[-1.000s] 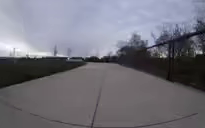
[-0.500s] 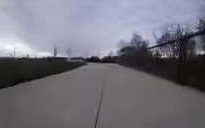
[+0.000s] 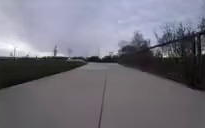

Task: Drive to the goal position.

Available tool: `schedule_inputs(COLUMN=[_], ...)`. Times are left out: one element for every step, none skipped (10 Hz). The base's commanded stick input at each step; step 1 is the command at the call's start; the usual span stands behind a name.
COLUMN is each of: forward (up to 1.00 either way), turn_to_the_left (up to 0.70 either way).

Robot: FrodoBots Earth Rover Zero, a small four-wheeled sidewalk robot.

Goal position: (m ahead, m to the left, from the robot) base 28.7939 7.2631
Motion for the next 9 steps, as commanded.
schedule_inputs(forward=[1.00,1.00,1.00,1.00,1.00,1.00,1.00,1.00,1.00], turn_to_the_left=[-0.40,-0.17,0.00,0.00,0.00,0.00,0.00,0.00,0.00])
